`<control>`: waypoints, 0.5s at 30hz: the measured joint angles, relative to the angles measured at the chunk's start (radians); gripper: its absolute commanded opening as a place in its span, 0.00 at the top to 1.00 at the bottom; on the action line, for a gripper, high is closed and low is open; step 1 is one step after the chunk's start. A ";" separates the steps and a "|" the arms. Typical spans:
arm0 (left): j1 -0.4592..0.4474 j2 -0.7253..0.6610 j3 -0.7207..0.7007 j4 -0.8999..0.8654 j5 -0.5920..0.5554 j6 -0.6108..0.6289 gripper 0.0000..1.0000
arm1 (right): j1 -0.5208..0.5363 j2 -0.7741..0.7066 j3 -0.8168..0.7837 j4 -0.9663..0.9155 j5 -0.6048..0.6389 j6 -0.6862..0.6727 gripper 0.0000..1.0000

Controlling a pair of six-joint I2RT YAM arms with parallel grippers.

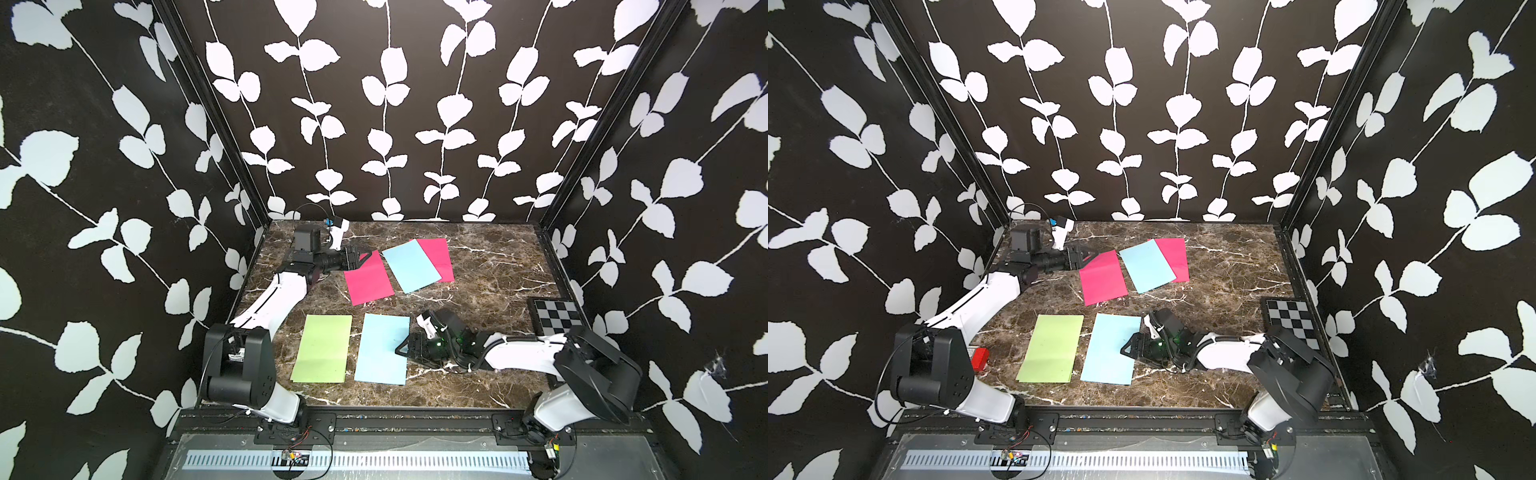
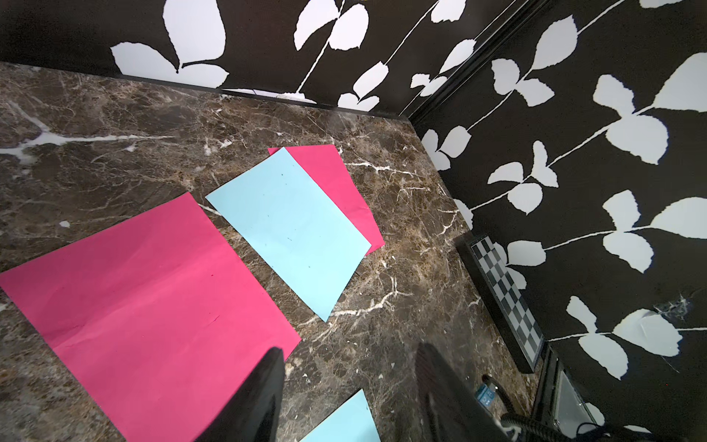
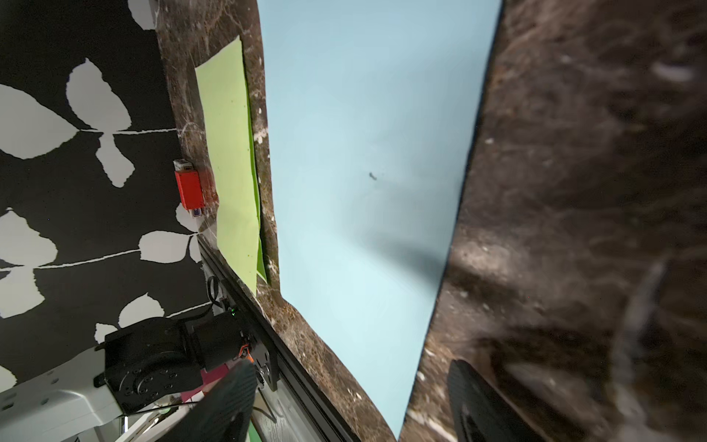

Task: Sort the scattered colored papers by color
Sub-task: Place the colored paper at the center of the board.

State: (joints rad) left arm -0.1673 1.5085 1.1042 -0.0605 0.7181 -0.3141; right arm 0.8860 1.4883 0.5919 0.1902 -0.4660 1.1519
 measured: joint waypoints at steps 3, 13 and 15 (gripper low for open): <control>0.000 0.009 0.000 0.014 0.014 -0.018 0.42 | -0.008 -0.065 0.018 -0.147 0.037 -0.035 0.21; -0.015 0.262 0.073 0.144 0.052 -0.208 0.35 | -0.225 -0.175 0.334 -0.526 0.187 -0.299 0.18; -0.029 0.328 0.108 0.150 0.051 -0.239 0.36 | -0.300 -0.136 0.382 -0.525 0.189 -0.340 0.18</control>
State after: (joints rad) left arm -0.1967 1.8366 1.2121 0.0891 0.7692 -0.5533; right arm 0.5861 1.3521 0.9737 -0.3344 -0.2768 0.8120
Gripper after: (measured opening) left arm 0.650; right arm 0.820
